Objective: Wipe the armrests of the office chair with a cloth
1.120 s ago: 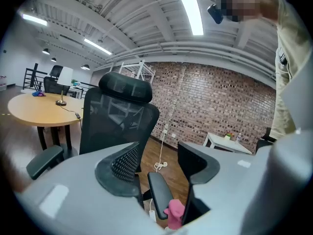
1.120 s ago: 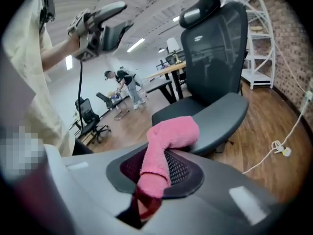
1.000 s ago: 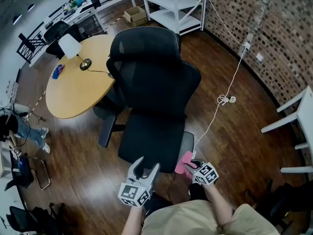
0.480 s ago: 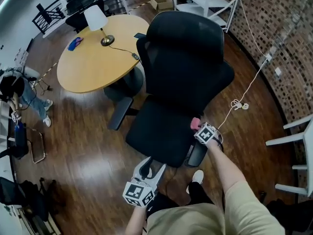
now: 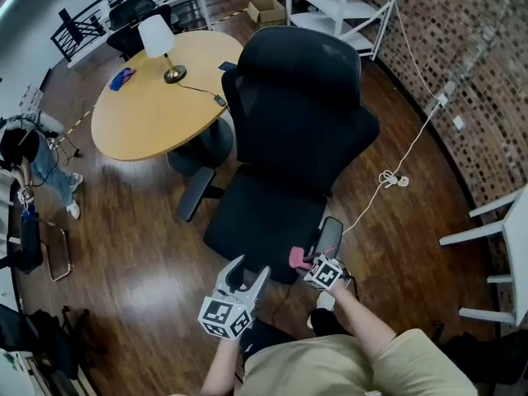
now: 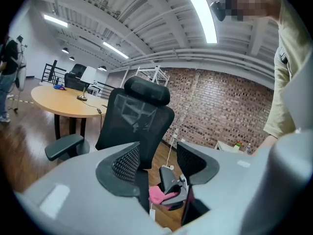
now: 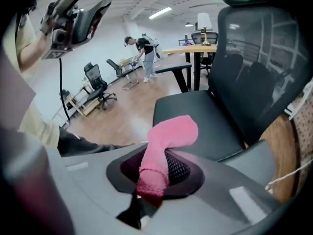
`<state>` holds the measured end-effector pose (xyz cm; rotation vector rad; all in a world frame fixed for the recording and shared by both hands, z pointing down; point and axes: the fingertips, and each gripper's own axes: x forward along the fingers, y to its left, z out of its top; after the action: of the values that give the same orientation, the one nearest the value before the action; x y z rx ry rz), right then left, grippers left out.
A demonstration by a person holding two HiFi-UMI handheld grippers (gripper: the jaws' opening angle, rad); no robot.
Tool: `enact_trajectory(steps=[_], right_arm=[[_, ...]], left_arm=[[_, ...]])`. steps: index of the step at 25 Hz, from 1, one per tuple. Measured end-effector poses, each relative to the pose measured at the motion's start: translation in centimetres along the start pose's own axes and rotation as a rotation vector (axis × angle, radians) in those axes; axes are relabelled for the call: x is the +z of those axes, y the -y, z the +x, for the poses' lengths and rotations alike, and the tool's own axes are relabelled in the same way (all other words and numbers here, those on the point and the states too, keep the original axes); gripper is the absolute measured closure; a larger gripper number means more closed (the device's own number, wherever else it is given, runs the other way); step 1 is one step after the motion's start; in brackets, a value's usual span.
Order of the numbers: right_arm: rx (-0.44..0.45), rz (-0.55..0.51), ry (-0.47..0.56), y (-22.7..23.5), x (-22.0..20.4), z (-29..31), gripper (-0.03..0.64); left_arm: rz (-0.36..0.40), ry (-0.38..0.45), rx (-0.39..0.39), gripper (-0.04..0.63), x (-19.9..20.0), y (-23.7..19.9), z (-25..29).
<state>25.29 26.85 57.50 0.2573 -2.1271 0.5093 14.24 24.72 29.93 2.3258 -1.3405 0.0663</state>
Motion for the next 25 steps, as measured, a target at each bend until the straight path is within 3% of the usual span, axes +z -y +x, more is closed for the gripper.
enact_trajectory(steps=[4, 9, 12, 15, 19, 25], right_arm=[[0.063, 0.013, 0.04, -3.3, -1.1, 0.1, 0.555], [0.147, 0.05, 0.055, -4.7, -5.5, -2.2, 0.555], [0.139, 0.106, 0.02, -3.9, -9.9, -3.3, 0.557], [0.053, 0.259, 0.049, -0.1, -13.6, -4.6, 0.556], [-0.148, 0.505, 0.171, 8.3, -15.5, -7.3, 0.557], [-0.35, 0.619, 0.259, 19.4, -12.6, -10.3, 0.557]], left_arm=[[-0.036, 0.007, -0.025, 0.371, 0.5, 2.1, 1.4], [0.021, -0.031, -0.072, 0.377, -0.4, 5.5, 3.3], [0.023, -0.044, -0.089, 0.377, -0.9, 6.3, 3.5], [0.034, -0.069, -0.092, 0.377, -1.0, 6.9, 4.0], [0.042, -0.095, -0.096, 0.377, -1.4, 7.6, 4.9], [0.04, -0.142, -0.095, 0.377, -2.3, 7.6, 5.3]])
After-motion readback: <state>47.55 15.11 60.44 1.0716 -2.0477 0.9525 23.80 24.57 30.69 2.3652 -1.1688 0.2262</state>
